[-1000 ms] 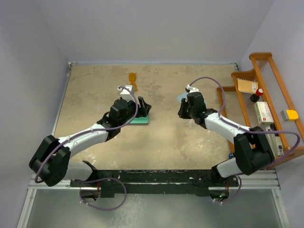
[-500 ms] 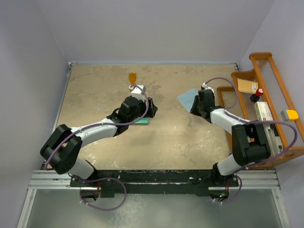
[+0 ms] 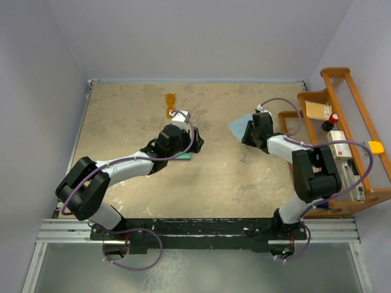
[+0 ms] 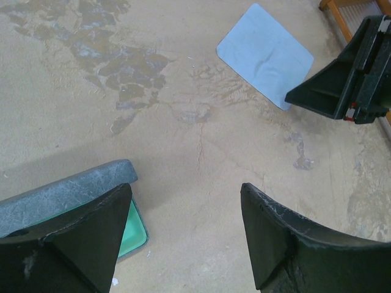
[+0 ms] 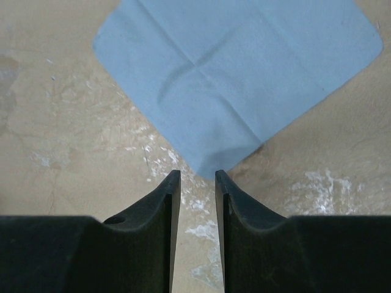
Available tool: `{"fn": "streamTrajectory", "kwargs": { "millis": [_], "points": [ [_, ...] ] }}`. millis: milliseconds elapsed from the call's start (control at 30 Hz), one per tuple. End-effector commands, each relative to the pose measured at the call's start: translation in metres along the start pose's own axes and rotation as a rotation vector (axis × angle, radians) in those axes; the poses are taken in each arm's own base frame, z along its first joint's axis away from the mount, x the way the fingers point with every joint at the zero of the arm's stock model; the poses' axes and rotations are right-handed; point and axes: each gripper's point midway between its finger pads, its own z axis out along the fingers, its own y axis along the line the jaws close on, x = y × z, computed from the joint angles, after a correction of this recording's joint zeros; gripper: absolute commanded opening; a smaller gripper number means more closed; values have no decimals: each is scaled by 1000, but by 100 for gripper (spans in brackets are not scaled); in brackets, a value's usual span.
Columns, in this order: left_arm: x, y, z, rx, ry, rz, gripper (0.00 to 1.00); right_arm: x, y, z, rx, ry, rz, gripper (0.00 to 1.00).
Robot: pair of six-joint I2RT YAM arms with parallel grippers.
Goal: Organize the sunglasses
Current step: Move the glasses cleaning cloth to the center of the board.
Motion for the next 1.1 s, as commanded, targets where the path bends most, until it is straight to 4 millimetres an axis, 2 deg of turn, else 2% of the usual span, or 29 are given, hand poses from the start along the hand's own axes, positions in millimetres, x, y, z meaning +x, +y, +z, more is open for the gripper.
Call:
{"fn": "streamTrajectory", "kwargs": {
  "millis": [0,267,467,633,833,1067],
  "points": [
    [-30,-19,3,50,-70,16,69,-54,14,1,-15,-126,24,33],
    [-30,-17,3,41,-68,33,69,-81,-11,15,44,-158,65,36],
    [-30,-17,5,39,-65,39,69,-88,3,32,-24,-146,24,36],
    [-30,-16,5,37,-67,41,70,-82,21,43,-82,-117,-24,37],
    [-32,-16,4,40,-77,36,70,-78,38,52,-107,-94,-89,44],
    [-29,-14,2,34,-75,32,70,-76,63,59,-113,-92,-172,45]
  ]
}}
